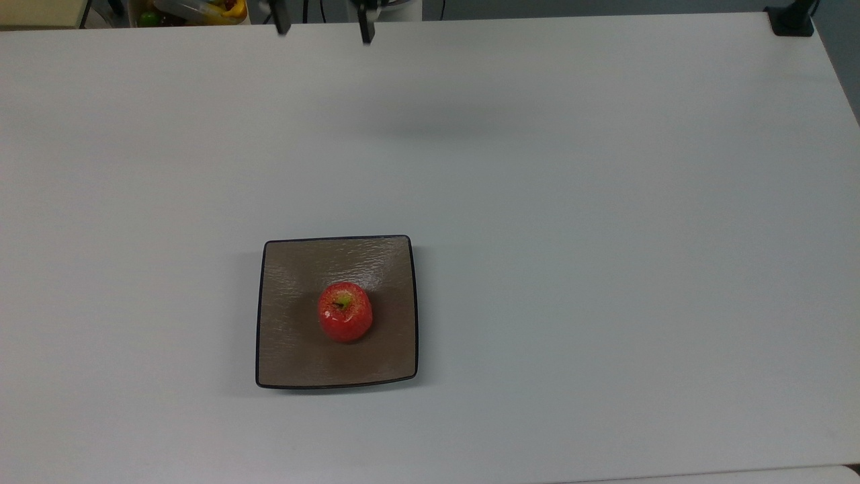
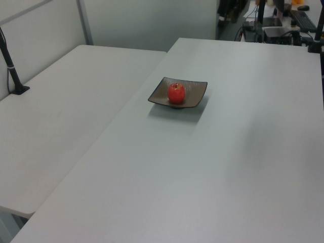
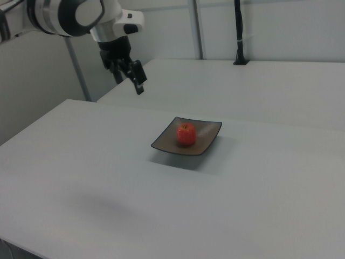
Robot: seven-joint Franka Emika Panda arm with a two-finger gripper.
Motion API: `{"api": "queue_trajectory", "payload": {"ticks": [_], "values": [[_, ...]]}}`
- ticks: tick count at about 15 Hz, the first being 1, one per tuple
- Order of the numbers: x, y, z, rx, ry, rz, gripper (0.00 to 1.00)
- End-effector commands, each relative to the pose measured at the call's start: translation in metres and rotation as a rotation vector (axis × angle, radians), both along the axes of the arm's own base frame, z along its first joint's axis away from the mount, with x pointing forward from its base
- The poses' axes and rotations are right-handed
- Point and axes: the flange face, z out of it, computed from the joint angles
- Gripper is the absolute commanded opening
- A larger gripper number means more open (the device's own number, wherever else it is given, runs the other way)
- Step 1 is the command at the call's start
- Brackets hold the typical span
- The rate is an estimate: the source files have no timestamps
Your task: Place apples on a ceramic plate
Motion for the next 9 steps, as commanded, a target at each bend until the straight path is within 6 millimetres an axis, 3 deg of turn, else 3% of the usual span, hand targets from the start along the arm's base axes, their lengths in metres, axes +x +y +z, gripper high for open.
{"api": "queue_trajectory", "payload": {"ticks": [1,5,9], "values": [[-0.037,0.011,-0.001,-0.007,0.140,-0.042,1.00],[-0.041,0.017,-0.006,-0.012,0.151,0.012,1.00],[-0.034,0.016,-0.013,-0.043,0.097,0.243,1.00]]}}
